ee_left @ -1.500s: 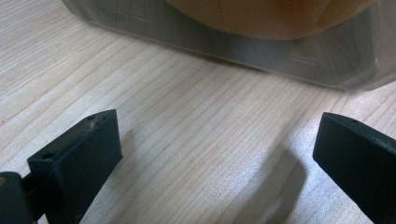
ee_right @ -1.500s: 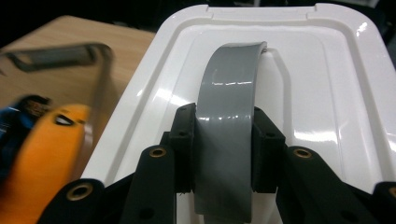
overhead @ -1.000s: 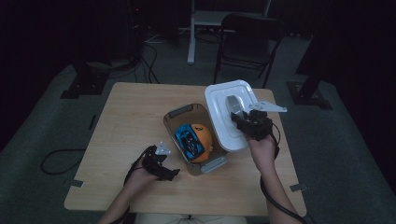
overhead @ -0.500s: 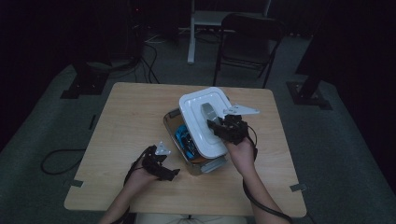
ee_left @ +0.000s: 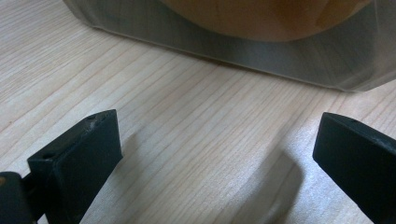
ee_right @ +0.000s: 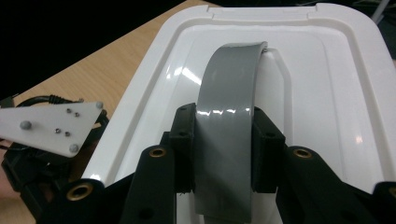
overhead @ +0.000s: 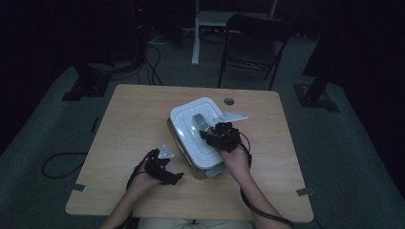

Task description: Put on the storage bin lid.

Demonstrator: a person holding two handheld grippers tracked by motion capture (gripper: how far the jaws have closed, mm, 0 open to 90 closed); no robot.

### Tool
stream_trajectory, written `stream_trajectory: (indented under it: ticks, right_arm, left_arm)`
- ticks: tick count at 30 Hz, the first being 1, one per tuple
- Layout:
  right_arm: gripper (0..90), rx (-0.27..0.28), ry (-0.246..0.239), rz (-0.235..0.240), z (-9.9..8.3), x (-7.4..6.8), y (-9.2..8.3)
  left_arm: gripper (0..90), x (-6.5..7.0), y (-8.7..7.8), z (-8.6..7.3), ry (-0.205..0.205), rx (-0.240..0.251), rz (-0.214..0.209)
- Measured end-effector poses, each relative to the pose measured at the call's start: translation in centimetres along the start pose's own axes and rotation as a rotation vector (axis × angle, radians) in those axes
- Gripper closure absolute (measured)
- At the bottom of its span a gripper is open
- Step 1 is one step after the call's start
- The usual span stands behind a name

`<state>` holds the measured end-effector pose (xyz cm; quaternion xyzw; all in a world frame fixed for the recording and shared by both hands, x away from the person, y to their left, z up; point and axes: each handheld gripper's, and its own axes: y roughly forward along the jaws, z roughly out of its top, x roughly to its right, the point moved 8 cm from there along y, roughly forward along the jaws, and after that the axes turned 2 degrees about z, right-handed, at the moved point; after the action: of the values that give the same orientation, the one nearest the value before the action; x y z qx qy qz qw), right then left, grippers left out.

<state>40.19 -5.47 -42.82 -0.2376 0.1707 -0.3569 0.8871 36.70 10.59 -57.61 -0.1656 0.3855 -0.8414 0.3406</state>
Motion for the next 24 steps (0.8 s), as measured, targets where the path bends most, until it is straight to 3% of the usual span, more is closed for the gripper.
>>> stream_trajectory:
  ticks: [13,20,22,24]
  right_arm:
    - [67.7,-0.053,-0.011,0.029,-0.8,-0.9,1.3]
    - [66.9,-0.061,0.004,0.042,-0.9,-0.7,1.5]
    - [54.6,-0.056,0.007,0.051,-1.0,-0.7,1.5]
    - [48.9,-0.049,0.01,0.064,-1.0,-0.7,1.3]
  left_arm:
    - [1.8,-0.2,-0.1,-0.1,-0.012,0.005,-0.002]
    - [1.8,-0.4,-0.3,0.0,-0.021,0.01,0.005]
    - [1.8,-0.5,-0.4,0.0,-0.023,0.014,0.008]
    - [1.8,-0.6,-0.4,0.1,-0.027,0.018,0.01]
